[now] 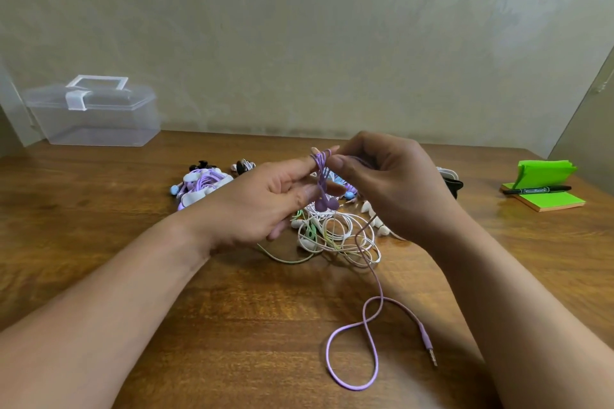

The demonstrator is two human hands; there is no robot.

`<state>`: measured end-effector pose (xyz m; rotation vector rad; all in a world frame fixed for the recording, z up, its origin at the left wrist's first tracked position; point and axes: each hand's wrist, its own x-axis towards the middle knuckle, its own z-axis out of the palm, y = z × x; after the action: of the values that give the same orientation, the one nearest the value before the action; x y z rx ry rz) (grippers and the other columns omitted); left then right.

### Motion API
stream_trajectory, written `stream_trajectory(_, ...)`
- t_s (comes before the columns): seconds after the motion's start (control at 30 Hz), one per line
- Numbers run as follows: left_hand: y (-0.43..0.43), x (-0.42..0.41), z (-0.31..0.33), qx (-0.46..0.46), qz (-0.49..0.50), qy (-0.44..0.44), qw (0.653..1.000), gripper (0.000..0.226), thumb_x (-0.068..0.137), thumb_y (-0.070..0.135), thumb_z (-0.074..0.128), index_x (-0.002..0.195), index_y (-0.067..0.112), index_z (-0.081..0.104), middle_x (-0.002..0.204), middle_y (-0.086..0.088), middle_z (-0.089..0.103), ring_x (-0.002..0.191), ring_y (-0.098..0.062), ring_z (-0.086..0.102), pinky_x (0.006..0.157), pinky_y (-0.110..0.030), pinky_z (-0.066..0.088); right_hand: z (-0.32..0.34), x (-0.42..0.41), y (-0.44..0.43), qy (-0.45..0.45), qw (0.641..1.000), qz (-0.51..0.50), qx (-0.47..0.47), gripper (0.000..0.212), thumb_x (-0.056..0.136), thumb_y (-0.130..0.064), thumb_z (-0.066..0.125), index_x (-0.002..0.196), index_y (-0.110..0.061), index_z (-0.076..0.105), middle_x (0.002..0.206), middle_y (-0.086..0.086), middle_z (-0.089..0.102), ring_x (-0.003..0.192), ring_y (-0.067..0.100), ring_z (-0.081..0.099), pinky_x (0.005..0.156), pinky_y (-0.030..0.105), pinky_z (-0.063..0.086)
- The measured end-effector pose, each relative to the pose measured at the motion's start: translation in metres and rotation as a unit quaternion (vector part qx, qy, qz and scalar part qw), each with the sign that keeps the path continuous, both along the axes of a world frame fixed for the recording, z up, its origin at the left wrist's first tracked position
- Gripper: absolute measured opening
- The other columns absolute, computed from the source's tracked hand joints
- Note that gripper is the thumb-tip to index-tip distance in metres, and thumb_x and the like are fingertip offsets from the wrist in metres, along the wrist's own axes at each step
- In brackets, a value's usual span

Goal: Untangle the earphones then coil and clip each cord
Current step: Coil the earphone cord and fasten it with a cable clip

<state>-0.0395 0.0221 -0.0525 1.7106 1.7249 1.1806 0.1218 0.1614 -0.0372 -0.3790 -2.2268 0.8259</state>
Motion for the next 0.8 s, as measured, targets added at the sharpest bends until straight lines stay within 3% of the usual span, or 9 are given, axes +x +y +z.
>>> stream_trajectory(0.1, 0.002, 0.004, -0.001, 0.004, 0.015, -0.036, 0.999, 0.038, 0.106, 0.011, 0.052, 0.141, 0.027, 0.056, 0.122, 0.002, 0.075, 0.087, -0.002, 0.073, 0.086, -0.023, 0.059, 0.001, 0.002, 0.001, -0.002, 1.000, 0.002, 0.010, 0.012, 0.092, -0.036, 0.077, 0.093, -0.024, 0.075, 0.081, -0.004, 0.073, 0.073, 0.014, 0.067, 0.064, 0.038, 0.055)
stream_trajectory(0.17, 0.002, 0.006, -0.004, -0.008, 0.021, -0.042, 0.999, 0.036, 0.104, 0.010, 0.057, 0.134, 0.031, 0.062, 0.118, 0.003, 0.077, 0.110, -0.009, 0.072, 0.101, -0.029, 0.055, 0.003, 0.003, 0.000, 0.005, 0.999, 0.032, -0.013, 0.011, 0.093, -0.030, 0.078, 0.093, -0.020, 0.074, 0.078, 0.000, 0.073, 0.067, 0.018, 0.068, 0.064, 0.043, 0.059)
stream_trajectory(0.27, 0.001, 0.007, -0.006, -0.036, 0.006, -0.034, 0.999, 0.039, 0.103, 0.009, 0.059, 0.133, 0.034, 0.062, 0.113, 0.002, 0.078, 0.110, -0.012, 0.073, 0.098, -0.026, 0.055, 0.008, 0.003, 0.004, 0.064, 0.980, 0.108, -0.154, 0.013, 0.097, -0.019, 0.071, 0.102, -0.007, 0.071, 0.072, 0.002, 0.066, 0.057, 0.018, 0.064, 0.057, 0.039, 0.059)
stream_trajectory(0.37, -0.002, 0.008, -0.005, -0.062, -0.039, -0.042, 0.996, 0.039, 0.104, 0.001, 0.056, 0.131, 0.028, 0.067, 0.113, -0.005, 0.078, 0.108, -0.020, 0.074, 0.095, -0.028, 0.057, 0.012, 0.004, 0.012, 0.115, 0.908, 0.194, -0.352, 0.012, 0.102, -0.010, 0.058, 0.111, -0.009, 0.066, 0.075, 0.004, 0.057, 0.050, 0.015, 0.052, 0.050, 0.029, 0.052)
stream_trajectory(0.47, -0.005, 0.010, -0.001, -0.075, -0.091, -0.066, 0.991, 0.044, 0.102, -0.003, 0.055, 0.139, 0.021, 0.062, 0.116, -0.009, 0.077, 0.109, -0.024, 0.073, 0.090, -0.026, 0.056, 0.005, 0.002, 0.024, 0.105, 0.878, 0.190, -0.427, 0.017, 0.105, -0.001, 0.050, 0.109, -0.012, 0.062, 0.081, 0.004, 0.056, 0.050, 0.007, 0.030, 0.037, 0.016, 0.034)
stream_trajectory(0.53, -0.006, 0.013, 0.004, -0.053, -0.115, -0.108, 0.986, 0.044, 0.102, 0.000, 0.056, 0.141, 0.020, 0.059, 0.116, -0.009, 0.077, 0.104, -0.022, 0.072, 0.088, -0.025, 0.056, -0.004, -0.003, 0.029, 0.082, 0.893, 0.152, -0.415, 0.016, 0.105, -0.002, 0.052, 0.104, -0.013, 0.063, 0.076, 0.003, 0.054, 0.049, 0.006, 0.024, 0.035, 0.015, 0.024)
stream_trajectory(0.6, -0.008, 0.013, 0.008, -0.009, -0.127, -0.153, 0.980, 0.043, 0.100, 0.008, 0.059, 0.140, 0.025, 0.062, 0.119, -0.010, 0.076, 0.084, -0.031, 0.066, 0.069, -0.032, 0.050, -0.015, -0.009, 0.026, 0.034, 0.923, 0.117, -0.366, 0.013, 0.105, -0.008, 0.058, 0.098, -0.013, 0.068, 0.068, 0.000, 0.053, 0.047, 0.007, 0.027, 0.038, 0.018, 0.023)
stream_trajectory(0.7, -0.003, 0.005, 0.008, 0.051, -0.068, -0.213, 0.973, 0.045, 0.094, 0.018, 0.061, 0.137, 0.030, 0.065, 0.121, -0.009, 0.076, 0.041, -0.011, 0.036, 0.042, -0.021, 0.021, -0.024, -0.015, 0.011, -0.047, 0.961, 0.111, -0.251, 0.016, 0.105, -0.023, 0.063, 0.102, -0.013, 0.075, 0.069, -0.003, 0.062, 0.048, 0.002, 0.039, 0.043, 0.016, 0.030)
stream_trajectory(0.8, -0.001, -0.006, 0.007, 0.086, 0.015, -0.231, 0.969, 0.044, 0.096, 0.017, 0.057, 0.138, 0.029, 0.064, 0.121, -0.015, 0.074, 0.035, -0.005, 0.026, 0.040, -0.022, 0.013, -0.023, -0.017, -0.004, -0.092, 0.979, 0.108, -0.144, 0.018, 0.106, -0.034, 0.059, 0.108, -0.031, 0.076, 0.075, -0.005, 0.066, 0.054, 0.001, 0.046, 0.055, 0.019, 0.036)
